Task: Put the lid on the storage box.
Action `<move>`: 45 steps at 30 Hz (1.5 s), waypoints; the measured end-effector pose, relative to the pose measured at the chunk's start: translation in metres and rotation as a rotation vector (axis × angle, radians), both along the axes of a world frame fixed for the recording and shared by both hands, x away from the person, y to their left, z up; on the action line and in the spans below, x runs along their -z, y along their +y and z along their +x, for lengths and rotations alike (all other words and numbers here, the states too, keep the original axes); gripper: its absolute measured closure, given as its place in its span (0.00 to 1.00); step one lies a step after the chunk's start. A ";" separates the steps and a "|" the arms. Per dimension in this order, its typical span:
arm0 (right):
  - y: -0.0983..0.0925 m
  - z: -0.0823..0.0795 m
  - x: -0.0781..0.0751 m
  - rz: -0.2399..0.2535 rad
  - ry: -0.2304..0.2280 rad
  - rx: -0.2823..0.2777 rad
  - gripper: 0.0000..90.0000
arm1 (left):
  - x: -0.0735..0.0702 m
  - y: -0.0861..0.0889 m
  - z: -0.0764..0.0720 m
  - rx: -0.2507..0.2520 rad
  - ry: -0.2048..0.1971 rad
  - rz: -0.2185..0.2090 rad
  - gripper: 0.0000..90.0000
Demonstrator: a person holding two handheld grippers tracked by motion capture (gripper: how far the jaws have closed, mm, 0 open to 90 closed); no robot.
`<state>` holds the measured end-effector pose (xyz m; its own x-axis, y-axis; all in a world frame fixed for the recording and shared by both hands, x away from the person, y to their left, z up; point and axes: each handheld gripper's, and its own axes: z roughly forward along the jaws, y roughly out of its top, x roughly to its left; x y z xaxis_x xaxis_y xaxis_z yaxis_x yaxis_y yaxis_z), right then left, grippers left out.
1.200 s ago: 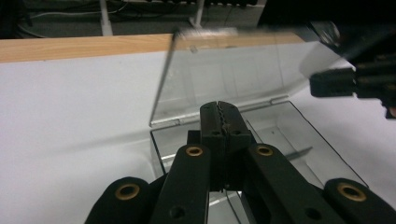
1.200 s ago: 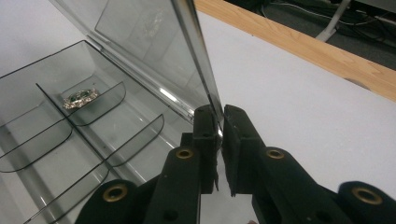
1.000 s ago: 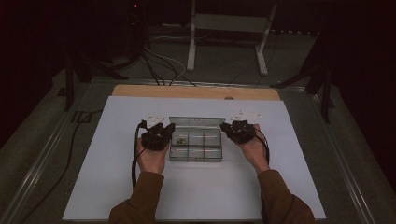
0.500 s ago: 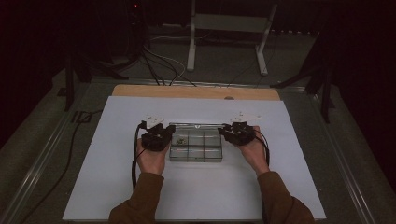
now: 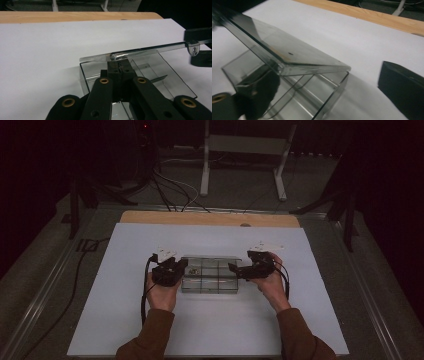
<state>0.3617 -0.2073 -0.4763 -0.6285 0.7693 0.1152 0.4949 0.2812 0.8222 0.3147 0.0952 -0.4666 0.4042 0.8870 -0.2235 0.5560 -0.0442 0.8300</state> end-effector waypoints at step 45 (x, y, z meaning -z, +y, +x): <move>-0.039 -0.060 0.001 0.043 -0.115 0.064 0.00 | 0.028 -0.002 -0.021 0.043 0.056 0.027 1.00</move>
